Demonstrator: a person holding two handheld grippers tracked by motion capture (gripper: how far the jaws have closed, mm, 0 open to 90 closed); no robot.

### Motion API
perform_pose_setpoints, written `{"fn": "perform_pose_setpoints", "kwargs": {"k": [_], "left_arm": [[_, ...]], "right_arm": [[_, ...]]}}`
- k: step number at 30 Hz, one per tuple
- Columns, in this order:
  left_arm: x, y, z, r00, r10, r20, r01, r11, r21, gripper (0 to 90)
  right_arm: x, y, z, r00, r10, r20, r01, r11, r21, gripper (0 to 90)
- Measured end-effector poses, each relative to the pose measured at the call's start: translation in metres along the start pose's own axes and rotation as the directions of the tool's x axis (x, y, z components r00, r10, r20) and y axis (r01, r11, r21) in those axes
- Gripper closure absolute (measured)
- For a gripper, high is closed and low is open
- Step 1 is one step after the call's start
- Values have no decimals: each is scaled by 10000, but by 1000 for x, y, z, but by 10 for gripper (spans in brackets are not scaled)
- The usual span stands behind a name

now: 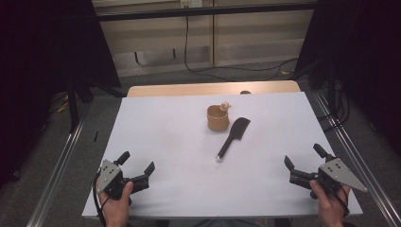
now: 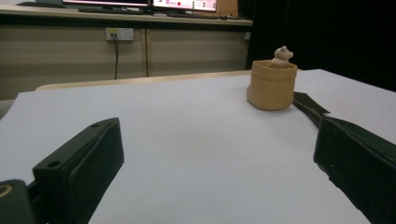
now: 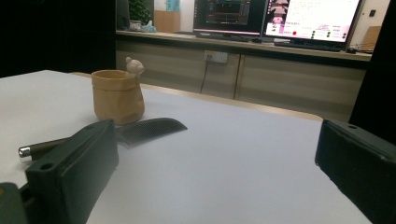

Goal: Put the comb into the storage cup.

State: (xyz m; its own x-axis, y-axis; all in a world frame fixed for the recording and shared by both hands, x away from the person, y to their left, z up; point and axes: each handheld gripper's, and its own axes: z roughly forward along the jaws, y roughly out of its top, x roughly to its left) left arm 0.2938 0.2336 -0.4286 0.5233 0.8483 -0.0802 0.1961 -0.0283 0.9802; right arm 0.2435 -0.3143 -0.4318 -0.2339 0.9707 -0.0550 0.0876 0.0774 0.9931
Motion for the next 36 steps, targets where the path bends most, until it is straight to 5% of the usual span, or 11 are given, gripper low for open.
{"fn": "perform_pose_setpoints", "kwargs": {"k": [12,19,21,26,29,36], "left_arm": [[2,2,3,9994,-48,339,35,9993,385,31],[2,3,11,9955,-126,942,51,9968,795,43],[2,4,14,9908,-205,1341,81,9957,921,47],[0,5,17,9881,-169,1531,16,9950,994,46],[0,6,20,9763,-378,2130,159,9945,1035,46],[-6,10,27,9725,-148,2324,-46,9966,828,43]], "right_arm": [[0,-1,2,9998,36,-215,-34,10000,92,0],[1,-2,3,9994,78,-352,-72,9998,178,0],[0,-3,4,9992,131,-369,-124,9997,200,0],[1,-3,3,9992,126,-370,-121,9998,145,0],[1,-2,2,9991,154,-403,-148,9998,144,0],[2,-2,3,9992,128,-381,-124,9999,88,0]]}}
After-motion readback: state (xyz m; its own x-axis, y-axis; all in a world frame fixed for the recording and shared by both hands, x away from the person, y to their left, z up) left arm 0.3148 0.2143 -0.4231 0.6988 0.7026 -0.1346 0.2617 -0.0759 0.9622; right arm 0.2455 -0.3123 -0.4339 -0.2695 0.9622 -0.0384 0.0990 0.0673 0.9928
